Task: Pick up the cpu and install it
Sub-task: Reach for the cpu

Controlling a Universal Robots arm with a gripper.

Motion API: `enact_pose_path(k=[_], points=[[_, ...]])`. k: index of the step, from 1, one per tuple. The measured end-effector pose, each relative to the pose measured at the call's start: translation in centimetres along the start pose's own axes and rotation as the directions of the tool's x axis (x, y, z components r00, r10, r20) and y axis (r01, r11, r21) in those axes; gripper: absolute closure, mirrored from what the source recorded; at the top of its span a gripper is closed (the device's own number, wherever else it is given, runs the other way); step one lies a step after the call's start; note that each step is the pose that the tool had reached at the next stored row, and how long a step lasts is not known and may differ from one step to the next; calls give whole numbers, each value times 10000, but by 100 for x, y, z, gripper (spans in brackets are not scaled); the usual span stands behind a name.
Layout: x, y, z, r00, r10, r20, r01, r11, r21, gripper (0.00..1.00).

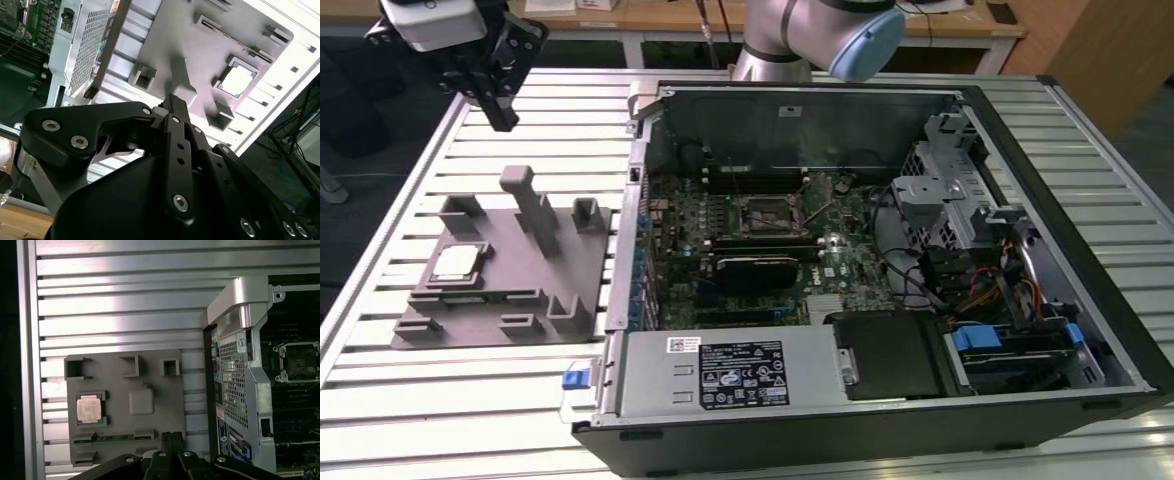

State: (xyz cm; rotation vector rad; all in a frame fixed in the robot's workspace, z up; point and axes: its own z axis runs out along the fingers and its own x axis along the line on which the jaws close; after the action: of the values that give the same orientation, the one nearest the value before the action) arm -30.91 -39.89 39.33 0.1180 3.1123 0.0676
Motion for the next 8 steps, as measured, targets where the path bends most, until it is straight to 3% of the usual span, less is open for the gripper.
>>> enact_pose_path(k=[8], points=[[129,-10,-4,10000,0,0,0,10000,0,89]])
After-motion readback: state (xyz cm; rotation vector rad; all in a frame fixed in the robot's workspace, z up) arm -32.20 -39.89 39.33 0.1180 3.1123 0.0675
